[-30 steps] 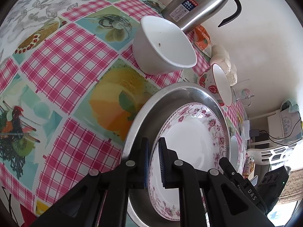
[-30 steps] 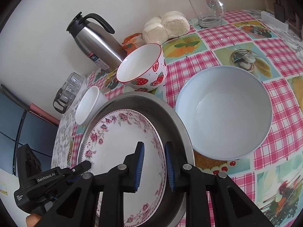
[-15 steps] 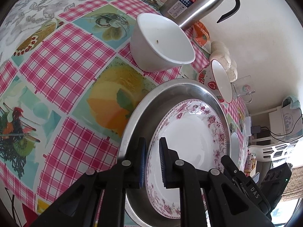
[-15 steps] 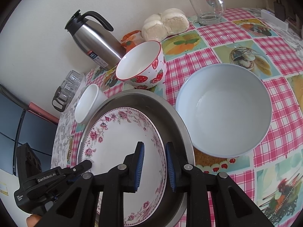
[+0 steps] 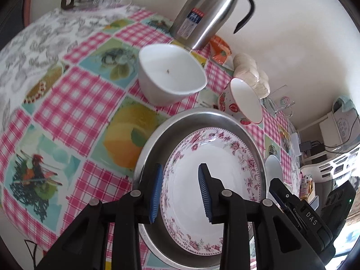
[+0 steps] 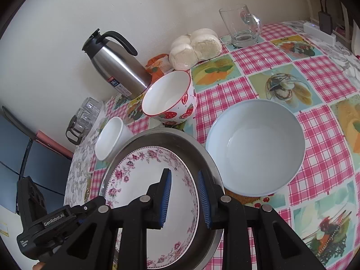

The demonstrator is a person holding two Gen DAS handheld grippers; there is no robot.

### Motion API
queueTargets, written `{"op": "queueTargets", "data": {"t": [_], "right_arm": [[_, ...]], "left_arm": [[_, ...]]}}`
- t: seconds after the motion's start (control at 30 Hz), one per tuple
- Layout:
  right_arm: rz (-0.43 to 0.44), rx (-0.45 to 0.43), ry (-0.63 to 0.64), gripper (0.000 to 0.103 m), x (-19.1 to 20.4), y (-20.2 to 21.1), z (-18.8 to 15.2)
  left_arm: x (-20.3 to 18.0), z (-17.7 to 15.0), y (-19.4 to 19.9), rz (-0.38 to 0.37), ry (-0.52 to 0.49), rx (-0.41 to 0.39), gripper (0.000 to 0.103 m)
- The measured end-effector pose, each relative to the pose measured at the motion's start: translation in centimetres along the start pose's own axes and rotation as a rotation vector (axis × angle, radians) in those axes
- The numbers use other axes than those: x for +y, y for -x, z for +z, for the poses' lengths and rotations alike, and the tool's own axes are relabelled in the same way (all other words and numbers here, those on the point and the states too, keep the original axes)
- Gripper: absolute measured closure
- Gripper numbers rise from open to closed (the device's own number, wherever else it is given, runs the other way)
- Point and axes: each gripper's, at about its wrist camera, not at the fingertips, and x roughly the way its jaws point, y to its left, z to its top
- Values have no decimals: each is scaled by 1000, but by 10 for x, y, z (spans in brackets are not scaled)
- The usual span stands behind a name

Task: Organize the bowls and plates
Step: 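Open both grippers to release the floral plate in the tray, then move both open grippers to the rim of the red-rimmed strawberry bowl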

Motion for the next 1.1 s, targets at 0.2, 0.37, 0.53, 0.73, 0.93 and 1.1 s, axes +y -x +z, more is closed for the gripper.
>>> {"op": "queueTargets", "data": {"t": [0.2, 0.37, 0.53, 0.73, 0.93, 1.1], "right_arm": [[-25, -16, 58, 75, 10, 4, -1], [-104, -32, 158, 59, 29, 4, -5], [-150, -26, 196, 45, 34, 0, -8], [-197, -27, 236, 28, 39, -3, -12], [-218, -22, 257, 15, 42, -6, -14], [-228, -37, 280, 0, 44, -5, -14]], "left_arm": [[-21, -1, 13, 102, -135, -79, 48], [-21, -2, 6, 198, -170, -53, 39], [-10, -2, -3, 291, -151, -24, 31], [-11, -4, -2, 341, -181, -55, 16], [-14, -4, -1, 375, -206, -73, 11], [-14, -3, 0, 380, -203, -88, 10]]}}
